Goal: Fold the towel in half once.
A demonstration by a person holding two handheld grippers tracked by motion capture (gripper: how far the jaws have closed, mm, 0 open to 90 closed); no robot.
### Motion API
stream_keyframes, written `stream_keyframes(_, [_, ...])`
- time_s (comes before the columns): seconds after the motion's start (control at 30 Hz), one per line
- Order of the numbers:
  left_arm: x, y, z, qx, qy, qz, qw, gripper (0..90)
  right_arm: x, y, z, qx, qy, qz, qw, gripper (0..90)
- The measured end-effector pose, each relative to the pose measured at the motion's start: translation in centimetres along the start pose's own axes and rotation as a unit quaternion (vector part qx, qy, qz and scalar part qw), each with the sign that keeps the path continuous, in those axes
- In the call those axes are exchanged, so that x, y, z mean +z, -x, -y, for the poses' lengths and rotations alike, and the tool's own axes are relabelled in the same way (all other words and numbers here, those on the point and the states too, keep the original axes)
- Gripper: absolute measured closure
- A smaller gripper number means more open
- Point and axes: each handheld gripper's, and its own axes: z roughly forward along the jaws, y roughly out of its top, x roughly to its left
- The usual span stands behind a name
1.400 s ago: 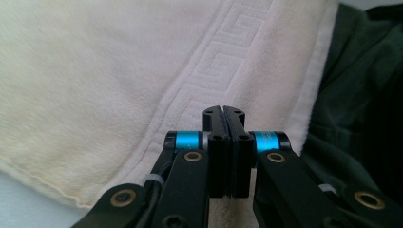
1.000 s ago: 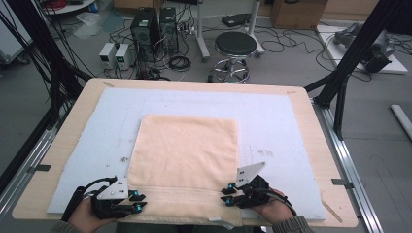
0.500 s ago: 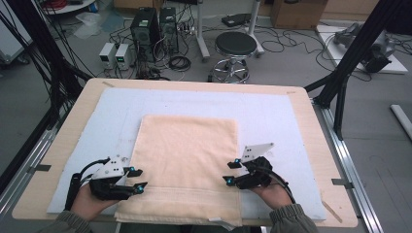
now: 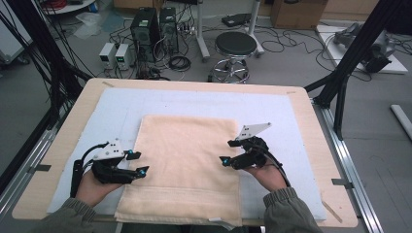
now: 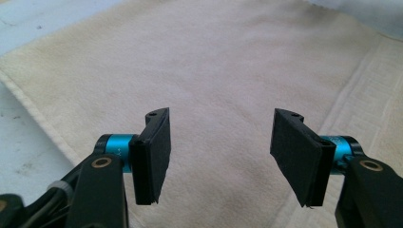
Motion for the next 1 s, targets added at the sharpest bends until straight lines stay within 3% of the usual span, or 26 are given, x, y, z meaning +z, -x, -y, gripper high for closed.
stream_keyframes(0.2, [0.0, -0.7, -0.2, -0.003, 0.004, -0.005, 1.0, 38.9, 0.2, 0.7, -1.1, -0.001, -0.003, 0.005, 1.0, 28.0])
stream_keyframes(0.37, [0.0, -1.9, -0.5, -0.023, 0.012, -0.019, 0.9995, 38.9, 0.1, 1.6, -1.7, 0.003, -0.001, 0.012, 0.9999, 27.9])
stream_keyframes(0.57, [-0.4, -3.4, -2.1, -0.03, 0.023, -0.034, 0.9987, 38.9, -0.4, 2.5, -2.9, 0.002, 0.001, 0.021, 0.9998, 27.7])
stream_keyframes(0.77, [-0.3, -4.4, -3.5, -0.023, 0.019, -0.045, 0.9985, 38.9, -0.6, 3.2, -3.7, 0.001, 0.004, 0.025, 0.9997, 27.7])
stream_keyframes(1.0, [0.2, -4.0, -4.0, -0.012, 0.008, -0.046, 0.9988, 37.4, -0.9, 3.5, -4.2, -0.002, 0.007, 0.029, 0.9996, 27.5])
